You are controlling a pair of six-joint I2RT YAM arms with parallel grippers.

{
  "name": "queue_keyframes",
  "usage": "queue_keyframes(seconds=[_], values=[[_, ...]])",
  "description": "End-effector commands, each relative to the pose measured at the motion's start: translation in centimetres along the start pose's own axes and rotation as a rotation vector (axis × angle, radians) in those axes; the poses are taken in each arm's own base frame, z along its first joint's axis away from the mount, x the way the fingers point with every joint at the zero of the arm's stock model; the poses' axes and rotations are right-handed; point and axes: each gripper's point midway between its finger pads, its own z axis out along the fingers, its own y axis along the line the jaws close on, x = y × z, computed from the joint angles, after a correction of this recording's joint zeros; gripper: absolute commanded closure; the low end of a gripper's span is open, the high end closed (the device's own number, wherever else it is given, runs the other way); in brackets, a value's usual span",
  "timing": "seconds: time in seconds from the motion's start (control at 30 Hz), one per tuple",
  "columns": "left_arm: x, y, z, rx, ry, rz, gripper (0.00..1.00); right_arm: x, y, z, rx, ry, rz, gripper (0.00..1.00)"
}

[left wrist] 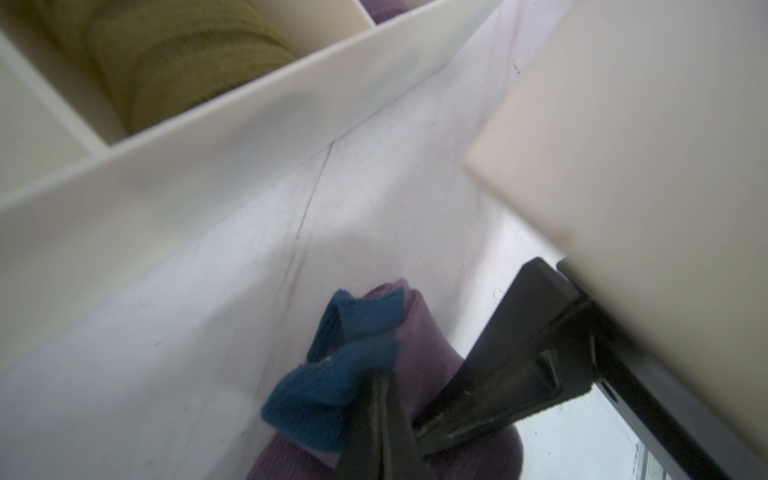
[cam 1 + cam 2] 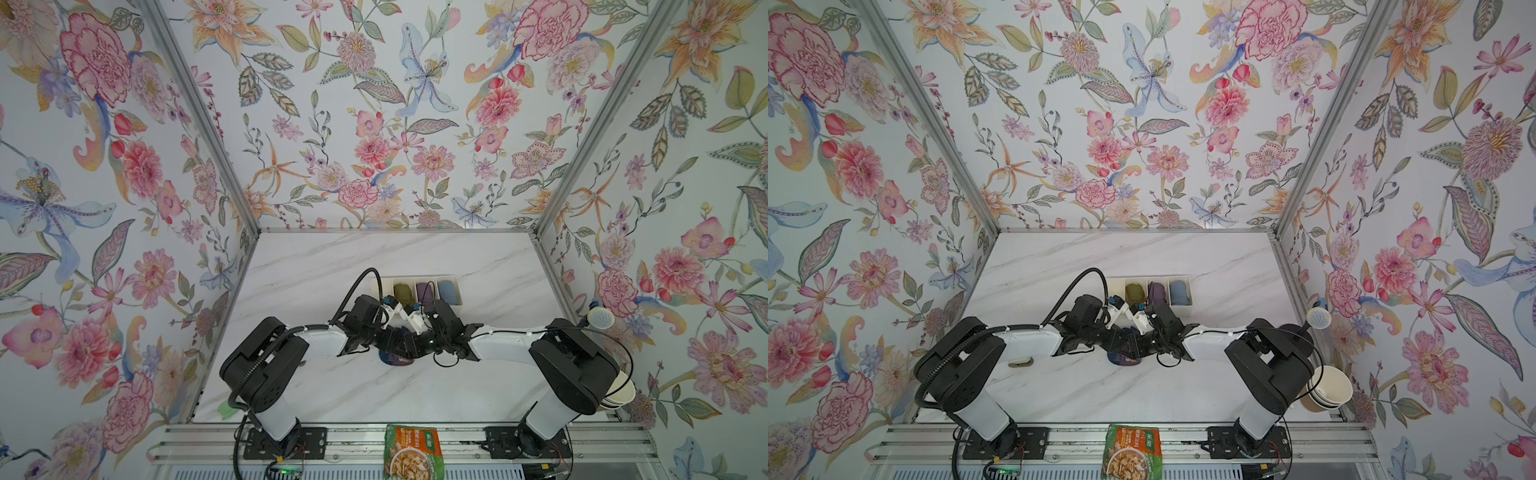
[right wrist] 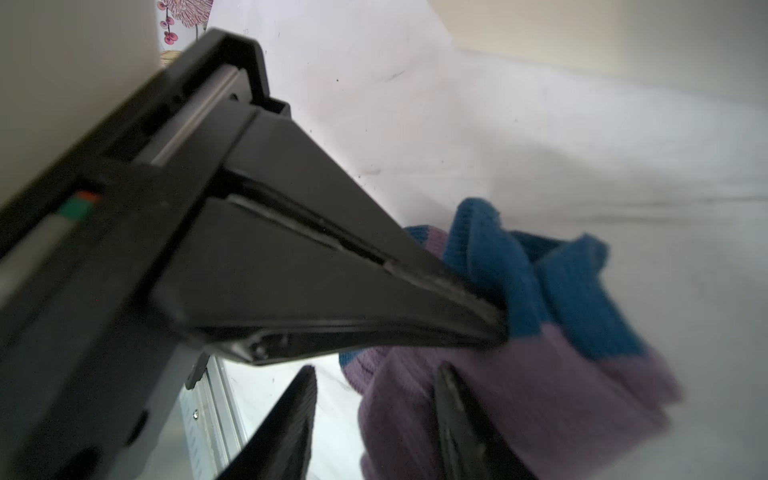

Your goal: Roll the socks

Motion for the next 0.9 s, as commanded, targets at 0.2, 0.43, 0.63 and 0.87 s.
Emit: queue_keyframes(seconds=[0.2,0.43,0.63,0.87], values=[[6.6,-0.4,1.3,0.025,0.148,-0.069,1.00,3.9,-3.2,0.0,0.124,0.106,0.094,0.50],[7.5,-1.5,1.1,0.055,0.157,-0.076,1.00,3.3,-3.5,-0.3,0.140,0.083,0.092,0.50],[7.2,-2.3,0.3,0.072,0.169,-0.056,1.00,3.7,-3.9,-0.4,0.152,0.089,0.101,0.50],[7.9,-3.2,-0.2,0.106,0.196,-0.052,1.00,3.5,-4.0,-0.5,0.164,0.080,0.101,0.50]])
